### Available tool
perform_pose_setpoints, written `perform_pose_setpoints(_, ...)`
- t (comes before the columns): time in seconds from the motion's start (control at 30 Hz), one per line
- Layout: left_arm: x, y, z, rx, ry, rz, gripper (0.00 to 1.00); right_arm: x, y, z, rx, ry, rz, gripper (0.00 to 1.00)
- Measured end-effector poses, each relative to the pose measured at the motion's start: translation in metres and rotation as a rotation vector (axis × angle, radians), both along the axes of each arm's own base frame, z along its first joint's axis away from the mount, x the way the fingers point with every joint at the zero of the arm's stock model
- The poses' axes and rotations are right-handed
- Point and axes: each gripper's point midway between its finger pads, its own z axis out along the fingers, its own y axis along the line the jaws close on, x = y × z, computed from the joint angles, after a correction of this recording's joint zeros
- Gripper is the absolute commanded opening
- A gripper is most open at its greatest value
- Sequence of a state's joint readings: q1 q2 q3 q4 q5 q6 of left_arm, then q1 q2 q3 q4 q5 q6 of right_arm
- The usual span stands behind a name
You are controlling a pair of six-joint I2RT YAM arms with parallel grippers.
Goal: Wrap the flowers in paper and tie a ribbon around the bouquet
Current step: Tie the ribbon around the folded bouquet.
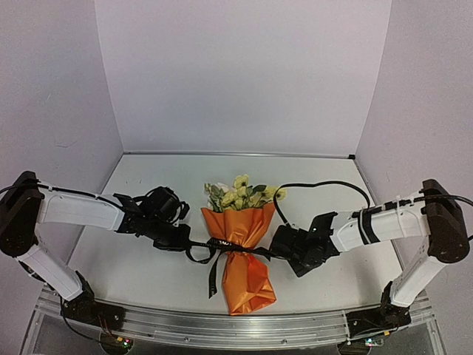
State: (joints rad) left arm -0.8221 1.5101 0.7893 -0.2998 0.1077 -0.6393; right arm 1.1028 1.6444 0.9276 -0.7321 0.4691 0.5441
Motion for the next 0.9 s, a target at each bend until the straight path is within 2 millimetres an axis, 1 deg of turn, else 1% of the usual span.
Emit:
perform_pose_setpoints(0.23, 0.013, 0.005, 0.004, -0.069, 0.028, 0.04, 0.0, 0.002, 0.002, 0.001, 0.084, -0.026, -0.051, 0.0)
perform_pose_setpoints(0.43, 0.022, 0.02, 0.001, -0.148, 0.087, 0.084, 0.0, 0.006, 0.011, 0.002, 0.173, -0.059, -0.089, 0.0)
perform_pose_setpoints(0.53, 0.025, 0.023, 0.003, -0.182, 0.107, 0.09, 0.0, 0.006, 0.014, 0.001, 0.221, -0.072, -0.113, 0.0)
perform_pose_setpoints(0.73, 0.028, 0.023, 0.009, -0.247, 0.139, 0.085, 0.0, 0.006, 0.013, -0.001, 0.283, -0.091, -0.158, 0.0)
perform_pose_setpoints(0.9, 0.033, 0.031, 0.012, -0.304, 0.171, 0.101, 0.0, 0.009, 0.019, 0.002, 0.353, -0.1, -0.185, 0.0)
